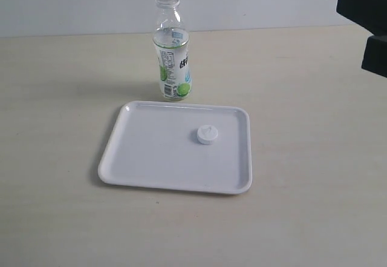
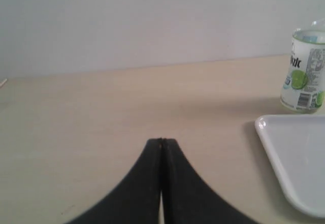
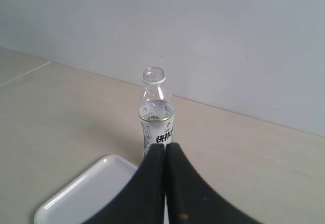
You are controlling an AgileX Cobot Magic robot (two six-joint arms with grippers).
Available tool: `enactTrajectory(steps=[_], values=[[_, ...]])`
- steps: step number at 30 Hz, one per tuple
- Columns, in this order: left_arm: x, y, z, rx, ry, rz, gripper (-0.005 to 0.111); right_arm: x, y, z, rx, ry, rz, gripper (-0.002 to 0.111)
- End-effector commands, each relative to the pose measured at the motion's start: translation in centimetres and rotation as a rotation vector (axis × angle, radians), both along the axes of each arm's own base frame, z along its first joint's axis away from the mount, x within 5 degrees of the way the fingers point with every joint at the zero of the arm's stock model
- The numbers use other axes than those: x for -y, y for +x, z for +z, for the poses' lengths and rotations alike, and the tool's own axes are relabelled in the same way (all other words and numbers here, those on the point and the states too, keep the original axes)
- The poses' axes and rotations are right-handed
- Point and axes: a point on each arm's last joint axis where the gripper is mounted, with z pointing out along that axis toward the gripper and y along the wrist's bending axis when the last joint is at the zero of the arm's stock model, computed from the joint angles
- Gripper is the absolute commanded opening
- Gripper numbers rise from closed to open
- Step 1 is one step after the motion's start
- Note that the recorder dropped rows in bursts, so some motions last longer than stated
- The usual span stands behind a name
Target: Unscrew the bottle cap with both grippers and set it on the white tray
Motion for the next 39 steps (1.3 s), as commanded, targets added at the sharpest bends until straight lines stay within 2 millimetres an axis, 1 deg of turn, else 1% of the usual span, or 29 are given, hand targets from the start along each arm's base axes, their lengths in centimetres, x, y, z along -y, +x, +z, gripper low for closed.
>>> enactTrajectory(steps=[1, 14, 15, 17, 18, 21, 23, 24, 25, 26, 27, 29, 30, 32, 34, 37, 39], values=[[0.0, -0.1, -0.5, -0.051, -0.005, 0.002, 0.000, 0.1, -0.1, 0.0, 0.005, 0.004, -0.002, 0.000], [0.0, -0.1, -0.5, -0.050, -0.004, 0.002, 0.000, 0.1, -0.1, 0.0, 0.005, 0.004, -0.002, 0.000], [0.0, -0.1, -0.5, -0.050, -0.004, 0.002, 0.000, 0.1, -0.1, 0.0, 0.016, -0.020, 0.002, 0.000], [0.0, -0.1, -0.5, -0.050, -0.004, 0.002, 0.000, 0.2, -0.1, 0.0, 0.084, -0.180, 0.028, 0.000], [0.0, -0.1, -0.5, -0.050, -0.004, 0.002, 0.000, 0.3, -0.1, -0.1, 0.105, -0.231, 0.035, 0.000], [0.0, -0.1, -0.5, -0.050, -0.004, 0.002, 0.000, 0.3, -0.1, 0.0, 0.103, -0.225, 0.034, 0.000], [0.0, -0.1, -0.5, -0.050, -0.004, 0.002, 0.000, 0.3, -0.1, -0.1, 0.108, -0.253, 0.038, 0.000], [0.0, -0.1, -0.5, -0.050, -0.004, 0.002, 0.000, 0.8, -0.1, -0.3, 0.099, -0.277, 0.014, 0.000], [0.0, -0.1, -0.5, -0.050, -0.004, 0.002, 0.000, 1.7, -0.6, -0.4, 0.095, -0.267, -0.034, 0.000], [0.0, -0.1, -0.5, -0.050, -0.004, 0.002, 0.000, 3.1, -1.4, -0.6, 0.091, -0.198, -0.135, 0.000], [0.0, -0.1, -0.5, -0.050, -0.004, 0.002, 0.000, 4.3, -2.4, -1.3, 0.082, -0.130, -0.231, 0.000], [0.0, -0.1, -0.5, -0.050, -0.004, 0.002, 0.000, 6.2, -4.6, -2.4, 0.128, -0.110, -0.399, 0.000], [0.0, -0.1, -0.5, -0.050, -0.004, 0.002, 0.000, 6.7, -5.9, -2.7, 0.175, -0.115, -0.467, 0.000], [0.0, -0.1, -0.5, -0.050, -0.004, 0.002, 0.000, 6.9, -7.2, -3.0, 0.221, -0.129, -0.514, 0.000], [0.0, -0.1, -0.5, -0.050, -0.004, 0.002, 0.000, 6.8, -7.9, -2.9, 0.238, -0.131, -0.511, 0.000], [0.0, -0.1, -0.5, -0.050, -0.004, 0.002, 0.000, 6.8, -7.9, -3.0, 0.237, -0.122, -0.512, 0.000], [0.0, -0.1, -0.5, -0.050, -0.004, 0.002, 0.000, 7.0, -8.0, -3.6, 0.221, -0.116, -0.539, 0.000]])
